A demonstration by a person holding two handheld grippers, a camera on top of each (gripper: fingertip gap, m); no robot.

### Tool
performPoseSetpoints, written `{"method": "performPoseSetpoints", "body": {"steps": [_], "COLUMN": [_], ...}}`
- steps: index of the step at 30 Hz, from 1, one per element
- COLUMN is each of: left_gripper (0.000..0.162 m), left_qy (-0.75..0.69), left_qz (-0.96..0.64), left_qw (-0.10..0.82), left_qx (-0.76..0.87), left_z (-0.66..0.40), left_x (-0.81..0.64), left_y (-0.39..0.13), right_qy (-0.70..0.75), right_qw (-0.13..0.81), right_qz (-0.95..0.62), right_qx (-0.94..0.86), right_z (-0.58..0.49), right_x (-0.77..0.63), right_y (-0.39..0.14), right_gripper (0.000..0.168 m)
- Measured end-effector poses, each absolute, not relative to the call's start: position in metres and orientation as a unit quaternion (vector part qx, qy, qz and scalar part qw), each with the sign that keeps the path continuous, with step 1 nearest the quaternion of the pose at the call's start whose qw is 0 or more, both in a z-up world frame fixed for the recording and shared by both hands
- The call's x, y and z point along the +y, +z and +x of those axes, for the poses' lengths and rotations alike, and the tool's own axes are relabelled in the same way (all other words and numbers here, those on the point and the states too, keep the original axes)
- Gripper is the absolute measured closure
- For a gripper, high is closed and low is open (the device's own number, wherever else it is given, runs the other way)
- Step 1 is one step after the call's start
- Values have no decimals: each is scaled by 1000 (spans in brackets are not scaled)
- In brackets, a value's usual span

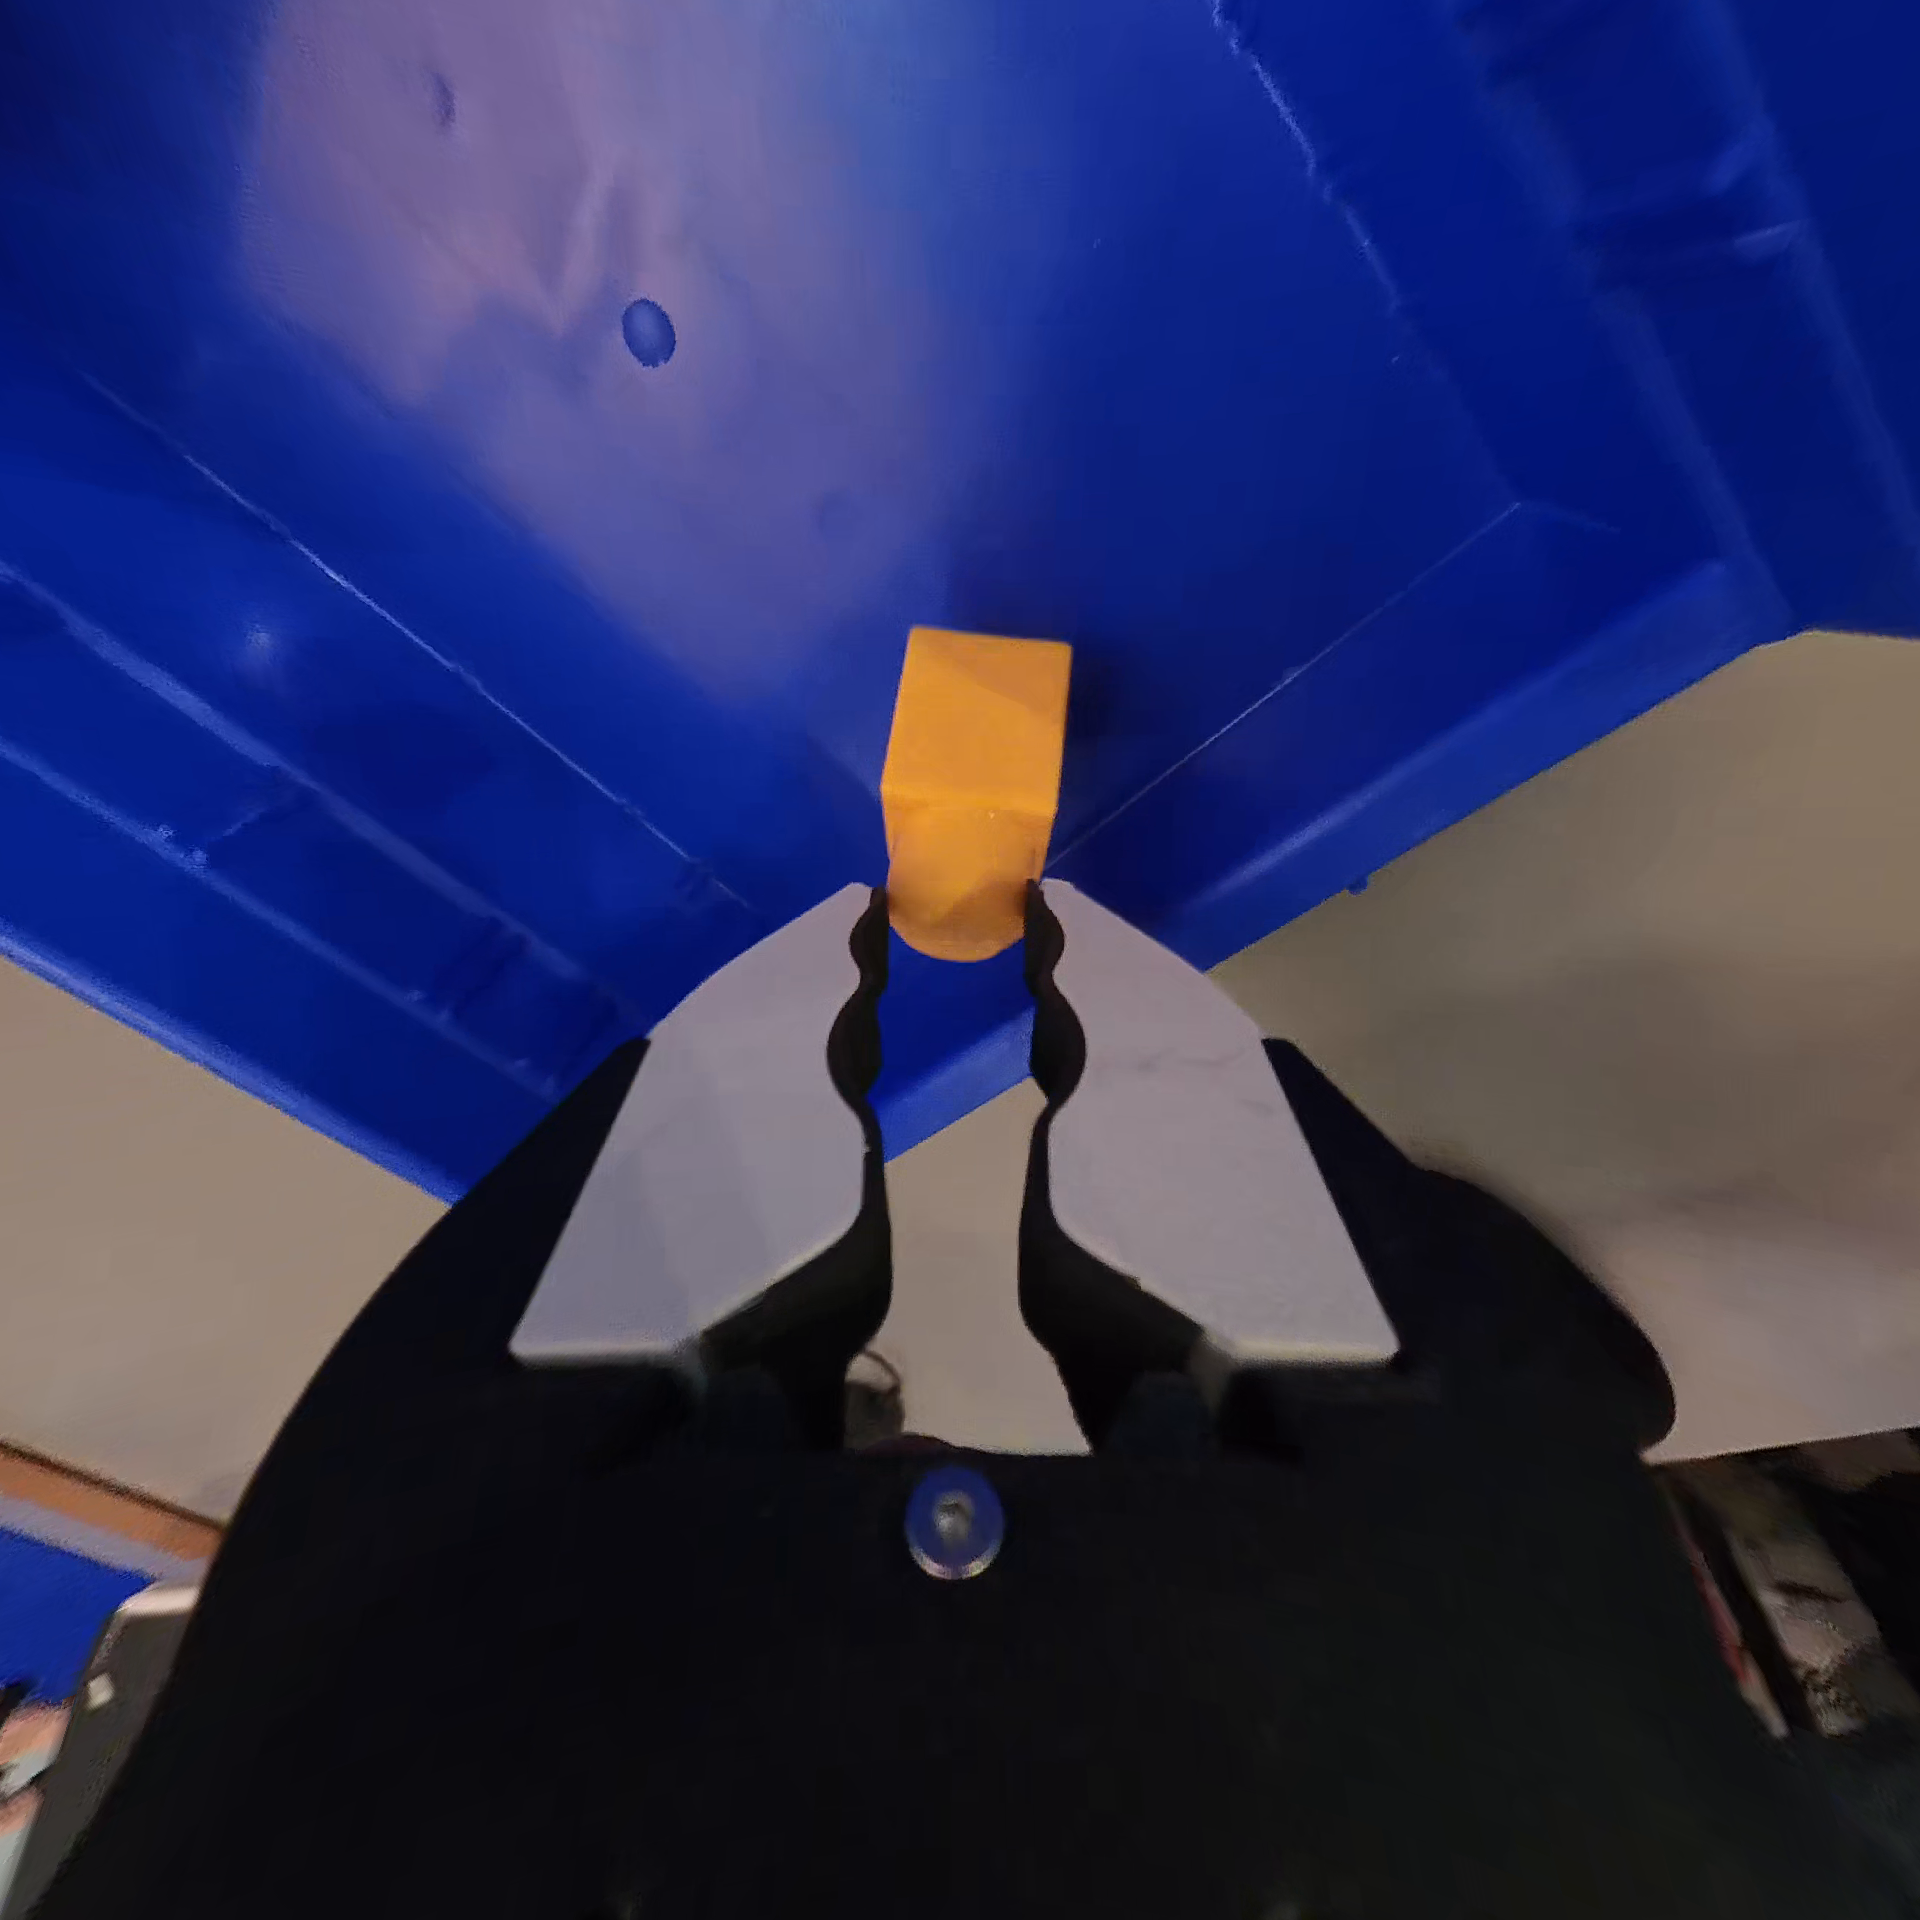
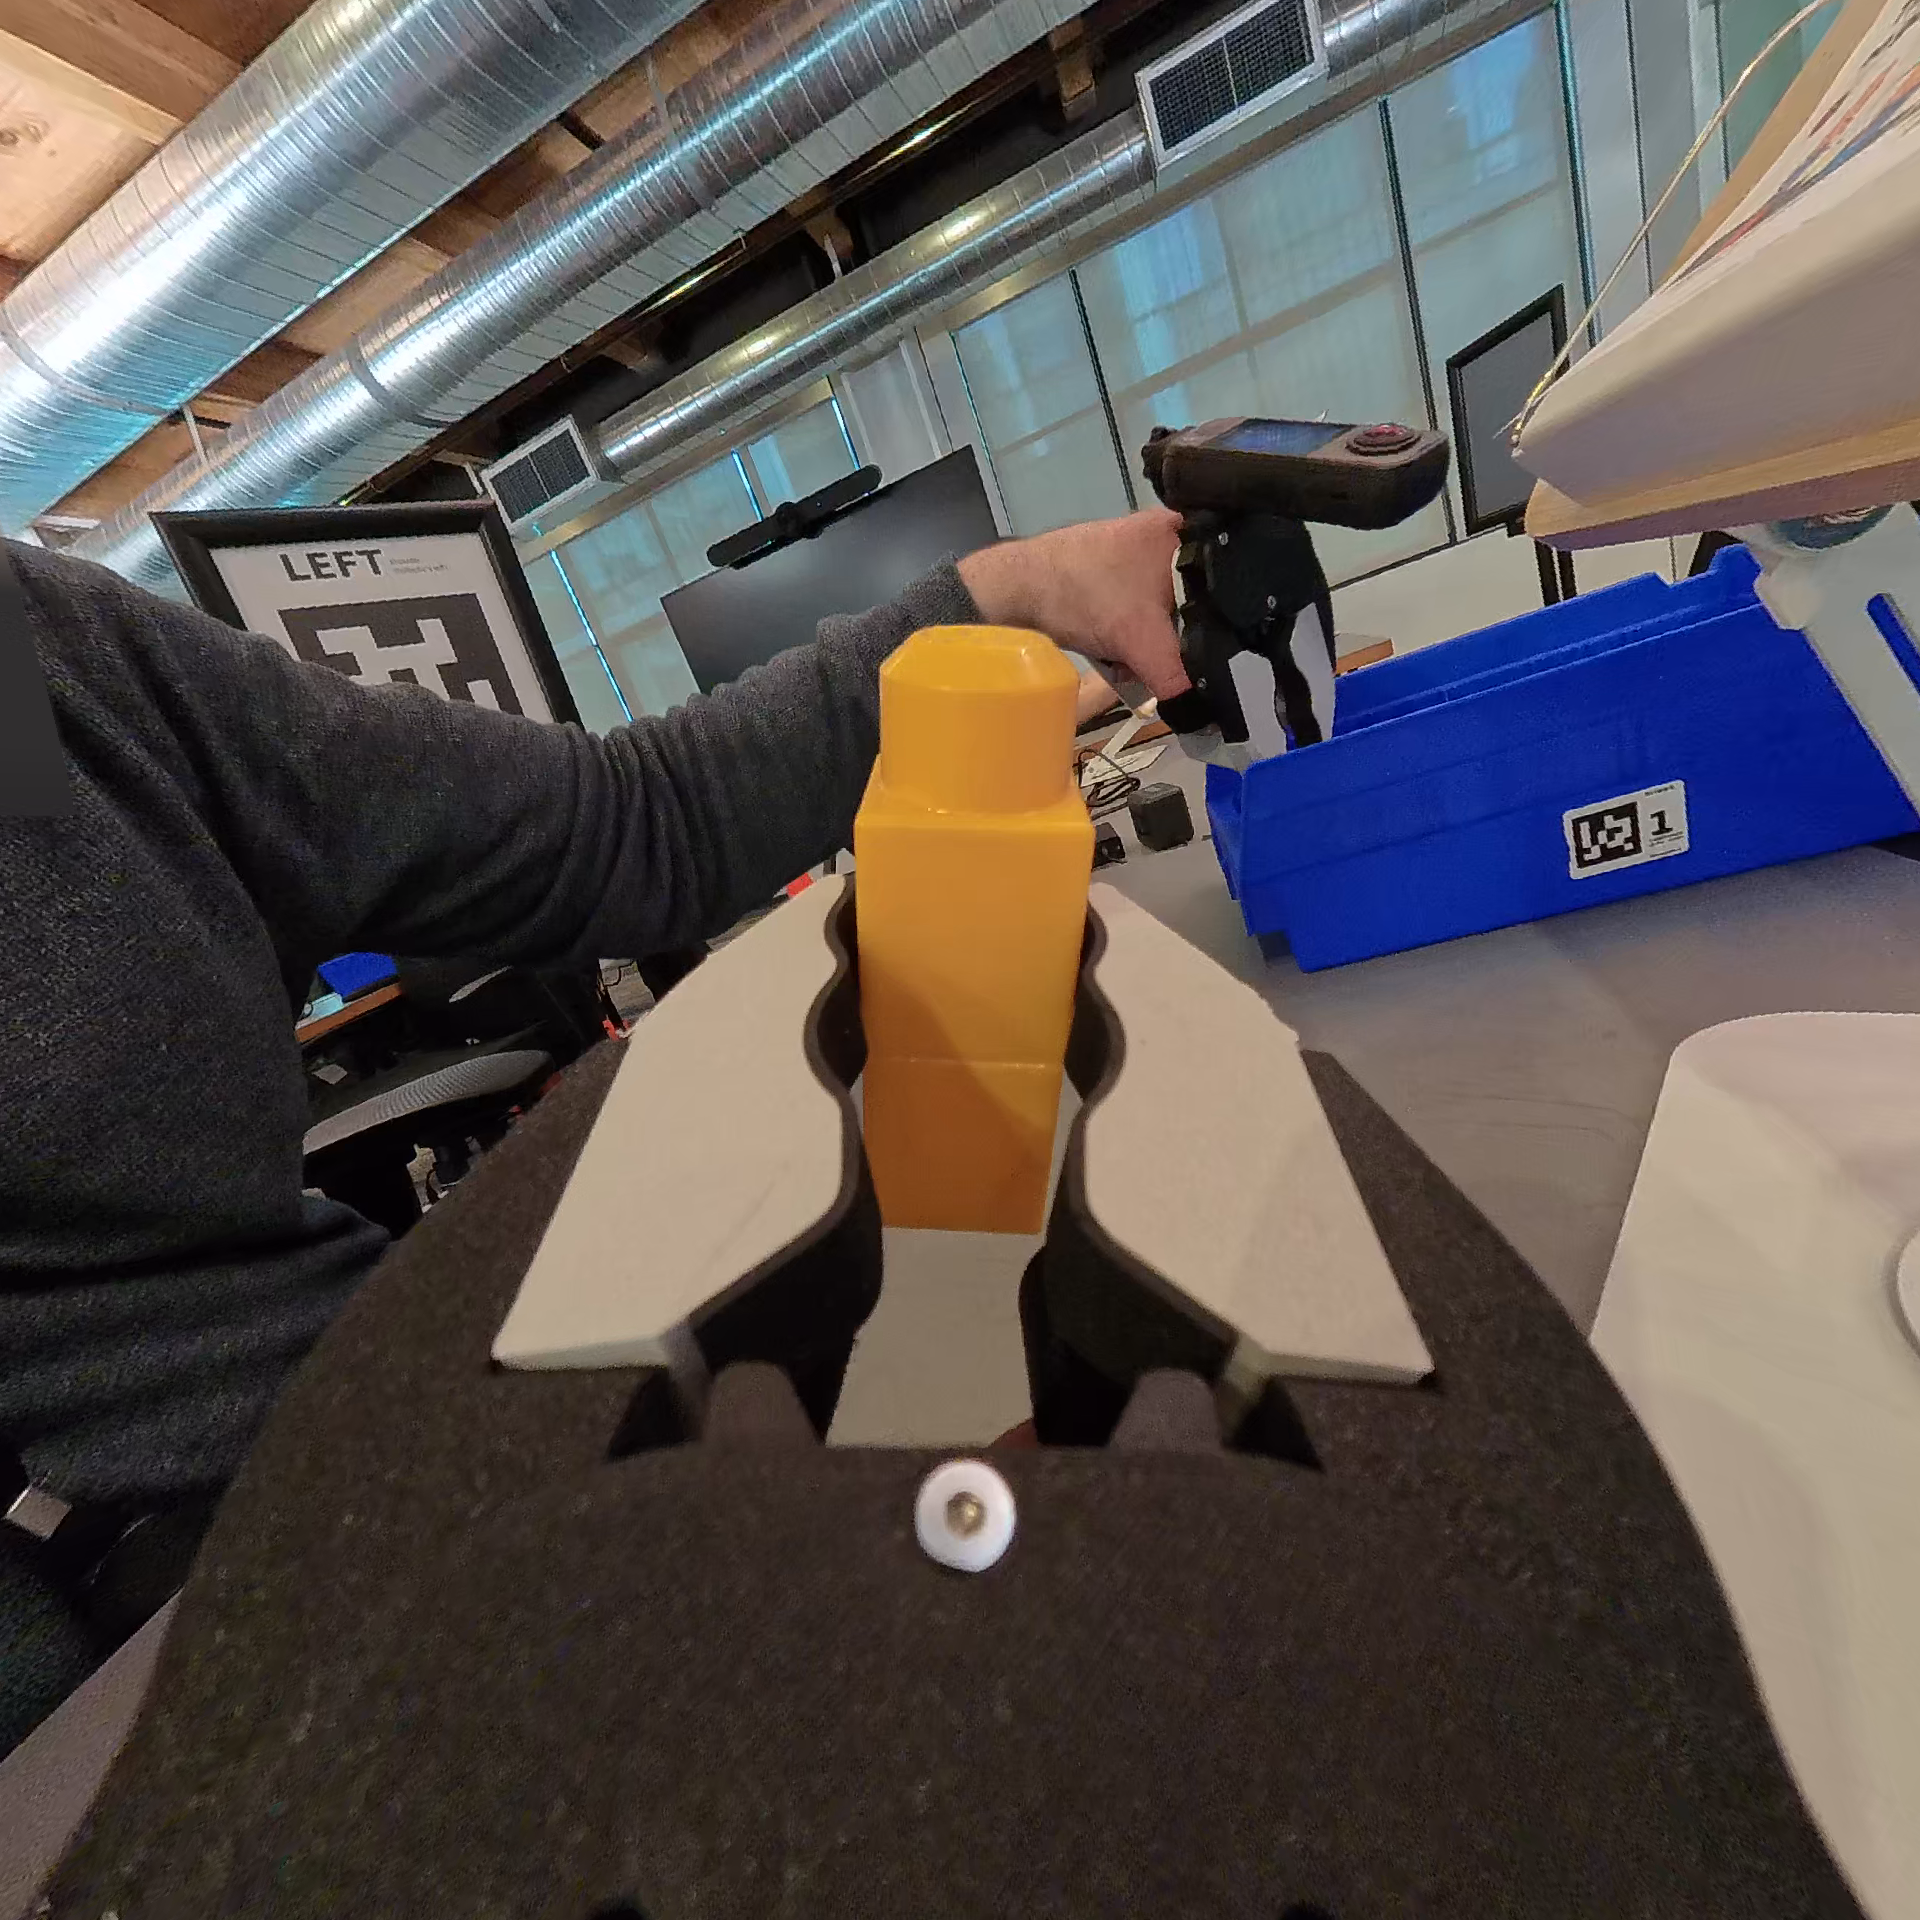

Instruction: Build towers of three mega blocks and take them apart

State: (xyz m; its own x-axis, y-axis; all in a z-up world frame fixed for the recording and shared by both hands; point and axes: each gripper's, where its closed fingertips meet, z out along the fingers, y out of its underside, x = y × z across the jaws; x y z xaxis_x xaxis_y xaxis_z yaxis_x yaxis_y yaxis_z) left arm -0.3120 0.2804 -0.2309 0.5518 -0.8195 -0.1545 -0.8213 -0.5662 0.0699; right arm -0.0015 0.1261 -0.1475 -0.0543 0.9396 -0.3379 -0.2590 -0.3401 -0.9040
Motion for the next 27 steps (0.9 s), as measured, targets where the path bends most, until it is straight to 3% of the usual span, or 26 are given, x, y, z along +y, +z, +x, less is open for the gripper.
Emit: {"method": "performPoseSetpoints", "body": {"steps": [1, 9, 14, 19, 27], "left_gripper": [138, 140, 122, 110, 128], "left_qy": [87, 98, 50, 46, 22], "left_qz": [-875, -853, -865, -882, -887], "left_qw": [3, 6, 70, 62, 61], "left_qx": [475, 512, 494, 464, 456], "left_z": [-308, -281, -282, -307, -302], "left_x": [281, 302, 300, 289, 288], "left_y": [-230, -231, -221, -245, -264], "right_qy": [643, 643, 643, 641, 641], "right_qw": [466, 466, 466, 467, 467], "right_qz": [-506, -506, -506, -506, -506], "right_qx": [-336, -337, -338, -340, -340], "right_z": [-1, -1, -1, -2, -2], "right_x": [126, 126, 126, 125, 125], "right_y": [-148, -148, -148, -148, -148], "right_gripper": [132, 132, 132, 132, 132]}}
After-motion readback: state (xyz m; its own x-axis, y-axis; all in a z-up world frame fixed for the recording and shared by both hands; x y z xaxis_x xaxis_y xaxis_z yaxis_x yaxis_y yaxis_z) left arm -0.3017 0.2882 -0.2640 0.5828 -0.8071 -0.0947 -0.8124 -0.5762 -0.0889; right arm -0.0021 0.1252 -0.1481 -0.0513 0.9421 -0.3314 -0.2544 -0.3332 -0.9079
